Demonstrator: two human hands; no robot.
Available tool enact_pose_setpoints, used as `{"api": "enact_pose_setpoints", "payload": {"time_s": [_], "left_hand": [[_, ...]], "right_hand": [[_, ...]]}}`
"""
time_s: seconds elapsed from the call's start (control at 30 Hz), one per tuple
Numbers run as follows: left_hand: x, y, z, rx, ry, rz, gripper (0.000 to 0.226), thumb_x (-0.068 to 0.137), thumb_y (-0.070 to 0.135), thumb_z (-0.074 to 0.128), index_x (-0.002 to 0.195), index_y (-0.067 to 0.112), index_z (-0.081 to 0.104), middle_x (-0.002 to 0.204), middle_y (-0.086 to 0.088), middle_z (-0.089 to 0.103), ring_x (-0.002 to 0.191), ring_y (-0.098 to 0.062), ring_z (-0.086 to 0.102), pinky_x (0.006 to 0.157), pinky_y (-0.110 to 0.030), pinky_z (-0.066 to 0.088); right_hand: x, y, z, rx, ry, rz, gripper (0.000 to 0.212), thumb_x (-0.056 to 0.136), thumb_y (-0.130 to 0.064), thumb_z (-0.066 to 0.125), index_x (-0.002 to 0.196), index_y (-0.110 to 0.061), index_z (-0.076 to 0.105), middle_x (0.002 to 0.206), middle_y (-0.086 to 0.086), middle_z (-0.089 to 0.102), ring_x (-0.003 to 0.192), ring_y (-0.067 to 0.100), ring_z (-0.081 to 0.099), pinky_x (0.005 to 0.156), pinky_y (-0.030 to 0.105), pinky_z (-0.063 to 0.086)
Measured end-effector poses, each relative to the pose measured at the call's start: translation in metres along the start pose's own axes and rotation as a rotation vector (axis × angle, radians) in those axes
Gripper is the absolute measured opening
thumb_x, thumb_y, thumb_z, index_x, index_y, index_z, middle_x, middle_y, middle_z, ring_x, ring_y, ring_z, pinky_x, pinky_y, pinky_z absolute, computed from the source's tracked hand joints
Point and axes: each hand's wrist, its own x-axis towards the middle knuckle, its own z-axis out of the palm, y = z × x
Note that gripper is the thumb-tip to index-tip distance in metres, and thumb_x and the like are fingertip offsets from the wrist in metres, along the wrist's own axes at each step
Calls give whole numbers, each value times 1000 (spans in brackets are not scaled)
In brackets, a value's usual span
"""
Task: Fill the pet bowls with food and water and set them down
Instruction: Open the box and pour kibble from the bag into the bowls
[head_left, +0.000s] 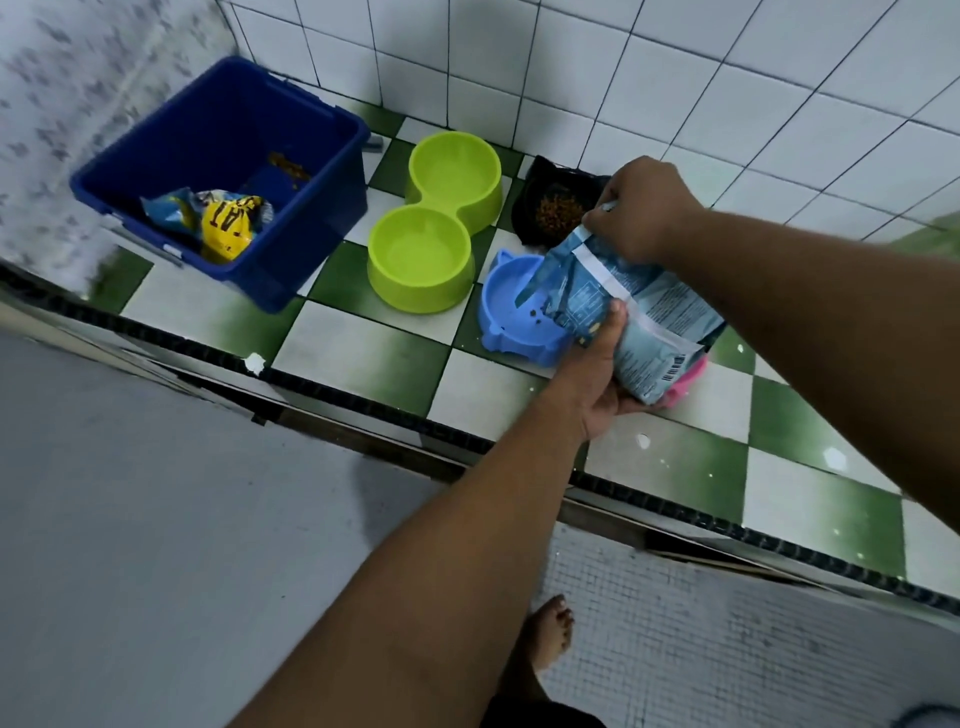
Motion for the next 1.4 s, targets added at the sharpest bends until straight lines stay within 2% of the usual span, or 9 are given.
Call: {"api": "enact_pose_setpoints", "payload": {"time_s": [0.2, 0.33, 0.5, 0.7, 0.87, 0.97, 1.07, 1.2, 1.4], "left_hand": [[3, -2, 2, -34, -12, -21, 91, 79, 80, 59, 136, 9, 57, 126, -27, 67, 113, -51, 65, 90, -63, 55], [-1, 4, 5, -48, -5, -22, 95, 76, 81, 57, 137, 8, 56, 128, -27, 66, 116, -51, 63, 77, -53, 63], [0, 3, 4, -61, -16, -54, 112, 57, 83, 71, 139, 9, 54, 129, -27, 66, 115, -53, 63, 72, -50, 64], [0, 4, 4, 6, -3, -39, 80, 89, 73, 52, 139, 11, 56, 127, -25, 68, 114, -48, 65, 71, -46, 64], [-4, 8, 9, 48, 14, -25, 76, 92, 73, 47, 135, 11, 59, 101, -15, 77, 84, -32, 76, 72, -46, 64], [-6, 12, 8, 82, 65, -2, 74, 91, 71, 50, 136, 13, 58, 111, -16, 74, 83, -29, 76, 67, -45, 64], [-9, 13, 11, 135, 118, 27, 86, 78, 78, 60, 138, 17, 56, 117, -16, 73, 83, -25, 77, 62, -41, 63], [-4, 5, 12, 182, 187, 51, 117, 42, 88, 77, 140, 27, 52, 124, -10, 72, 105, -32, 73, 68, -47, 61], [-12, 11, 17, 208, 214, 107, 75, 77, 65, 76, 136, 30, 47, 128, -5, 68, 108, -31, 71, 68, -47, 63]], "right_hand": [[2, -3, 0, -21, -20, 1, 28, 86, -18, 62, 94, 7, 73, 91, 24, 72, 92, 35, 68, 73, 39, 57], [2, -4, -1, -19, -24, 5, 28, 86, -21, 64, 93, 4, 74, 94, 20, 73, 93, 32, 68, 69, 32, 52], [-3, -2, -2, -26, -7, -16, 30, 88, -23, 63, 95, 5, 73, 97, 23, 71, 97, 34, 66, 76, 36, 53], [-11, 5, -9, 8, 29, -32, 27, 90, -23, 62, 96, 0, 75, 98, 20, 72, 98, 30, 64, 77, 32, 48], [-11, 6, -12, 30, 33, -37, 27, 91, -23, 62, 97, 0, 75, 99, 18, 72, 98, 29, 64, 74, 30, 46], [-13, 8, -14, 57, 53, -36, 27, 91, -25, 62, 97, -2, 75, 101, 16, 71, 94, 23, 61, 72, 28, 42], [-18, 12, -22, 62, 66, -49, 26, 92, -25, 61, 96, -3, 74, 100, 15, 70, 88, 16, 52, 73, 25, 37], [-25, 20, -36, 66, 51, -47, 26, 92, -26, 63, 97, -3, 74, 101, 17, 70, 88, 18, 54, 74, 28, 41], [-39, 30, -50, 91, 67, -21, 25, 93, -27, 63, 97, -5, 73, 92, 9, 64, 85, 17, 56, 72, 27, 40]]}}
